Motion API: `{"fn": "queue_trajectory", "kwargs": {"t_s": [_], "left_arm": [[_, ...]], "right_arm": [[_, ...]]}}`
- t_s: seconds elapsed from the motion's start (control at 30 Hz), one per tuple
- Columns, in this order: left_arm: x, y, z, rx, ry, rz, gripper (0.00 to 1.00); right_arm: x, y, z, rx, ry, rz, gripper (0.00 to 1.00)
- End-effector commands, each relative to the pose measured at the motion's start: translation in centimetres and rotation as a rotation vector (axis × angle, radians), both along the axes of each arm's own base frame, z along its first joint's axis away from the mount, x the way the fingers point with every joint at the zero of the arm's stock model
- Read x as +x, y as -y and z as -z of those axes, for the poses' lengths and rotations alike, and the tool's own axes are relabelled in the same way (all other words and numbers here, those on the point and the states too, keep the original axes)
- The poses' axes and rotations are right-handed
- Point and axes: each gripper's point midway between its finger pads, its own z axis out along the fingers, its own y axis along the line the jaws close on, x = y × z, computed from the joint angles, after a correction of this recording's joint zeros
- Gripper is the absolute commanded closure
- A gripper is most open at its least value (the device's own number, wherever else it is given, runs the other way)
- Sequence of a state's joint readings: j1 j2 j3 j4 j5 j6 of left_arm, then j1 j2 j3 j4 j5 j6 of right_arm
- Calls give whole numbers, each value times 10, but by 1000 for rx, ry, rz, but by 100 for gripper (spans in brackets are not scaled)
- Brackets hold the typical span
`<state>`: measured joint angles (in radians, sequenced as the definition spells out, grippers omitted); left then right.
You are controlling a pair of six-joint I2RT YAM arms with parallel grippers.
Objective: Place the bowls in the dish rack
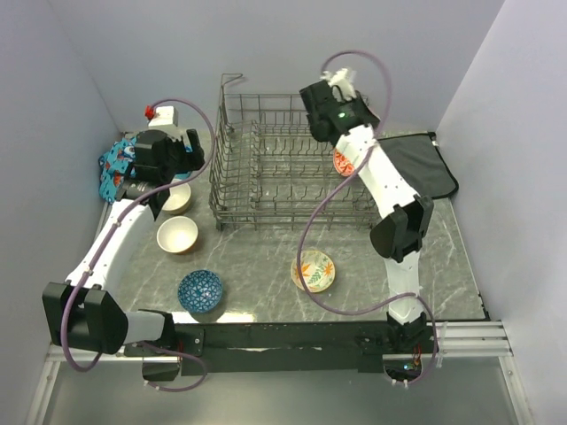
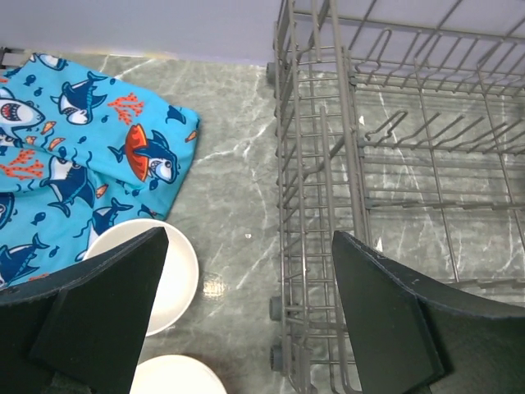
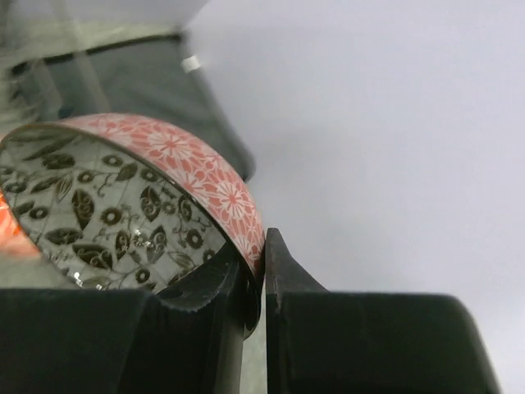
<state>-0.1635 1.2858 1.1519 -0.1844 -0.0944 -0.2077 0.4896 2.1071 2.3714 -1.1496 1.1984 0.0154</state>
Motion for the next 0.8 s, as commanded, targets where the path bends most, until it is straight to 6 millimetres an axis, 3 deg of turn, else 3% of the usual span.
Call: {"fn": "queue_trajectory", "kwargs": {"t_s": [0.0, 0.03, 0.1, 0.2, 0.27, 0.37, 0.6, 0.77], "left_arm": [[5, -4, -22, -26, 59, -11, 12], [5, -4, -21, -30, 61, -12, 12], [4, -7, -16, -31, 57, -17, 12], [3, -8, -7, -29, 44, -28, 12], [4, -9, -3, -23, 38, -33, 11], [6, -10, -2, -18, 35, -35, 11], [12, -9, 12, -13, -16, -38, 11], [17, -7, 14, -22, -20, -35, 11]], "right_arm": [[-13, 18, -24, -309, -23, 383, 100], [-14, 13, -38, -116, 38, 334, 100], [14, -3, -26, -93, -2, 295, 100], [25, -24, -30, -115, -14, 283, 100], [27, -38, -21, -152, -14, 300, 100], [26, -43, -7, -148, -24, 280, 100], [29, -66, 0, -172, -33, 256, 100], [38, -65, 17, -176, -46, 268, 100]]}}
